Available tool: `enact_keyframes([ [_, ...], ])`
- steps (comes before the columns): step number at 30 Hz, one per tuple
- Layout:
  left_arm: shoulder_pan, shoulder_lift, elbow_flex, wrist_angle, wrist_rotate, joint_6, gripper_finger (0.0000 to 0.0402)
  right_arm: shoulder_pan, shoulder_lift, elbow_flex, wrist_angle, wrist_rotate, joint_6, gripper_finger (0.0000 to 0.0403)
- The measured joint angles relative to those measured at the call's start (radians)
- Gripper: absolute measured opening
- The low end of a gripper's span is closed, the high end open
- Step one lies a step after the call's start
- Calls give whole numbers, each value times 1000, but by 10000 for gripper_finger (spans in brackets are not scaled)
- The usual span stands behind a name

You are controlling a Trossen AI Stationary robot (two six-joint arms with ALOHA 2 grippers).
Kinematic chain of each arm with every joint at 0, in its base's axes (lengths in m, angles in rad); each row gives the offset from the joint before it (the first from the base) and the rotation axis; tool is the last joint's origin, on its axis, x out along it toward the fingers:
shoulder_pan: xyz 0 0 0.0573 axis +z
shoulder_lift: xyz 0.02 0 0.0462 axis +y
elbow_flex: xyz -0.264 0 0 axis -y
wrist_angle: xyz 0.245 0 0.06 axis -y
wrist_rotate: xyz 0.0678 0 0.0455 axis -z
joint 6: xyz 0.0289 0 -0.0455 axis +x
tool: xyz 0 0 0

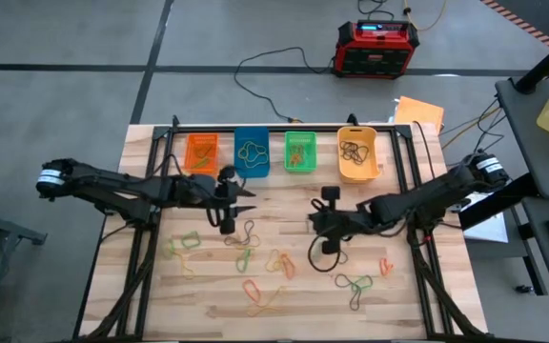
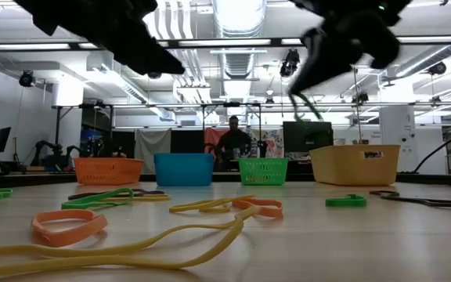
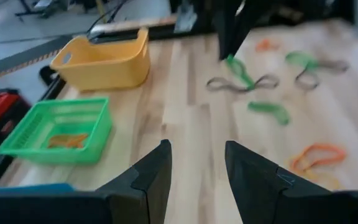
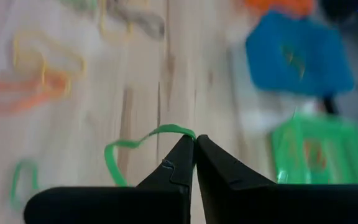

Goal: Sort rubber bands into baskets
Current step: Put the green rubber band into the orange bin

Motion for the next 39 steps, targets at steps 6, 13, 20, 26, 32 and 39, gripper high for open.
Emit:
enact_keyframes([
  [6,0,0,-74,204,99,-88,135,-43,49,0,322,-3,-278,9],
  [13,0,0,-110,272,105,-177,135,-91,137,2,603,-11,-503,9],
  [20,0,33,-108,306,94,-207,135,-113,220,2,839,-43,-681,9],
  [26,-1,123,-106,428,96,-222,135,-129,245,20,912,-67,-765,9],
  [32,-2,195,-105,570,245,-219,135,-140,279,58,907,-67,-811,9],
  [39,-1,216,-105,582,255,-226,128,-139,290,69,902,-89,-824,9],
])
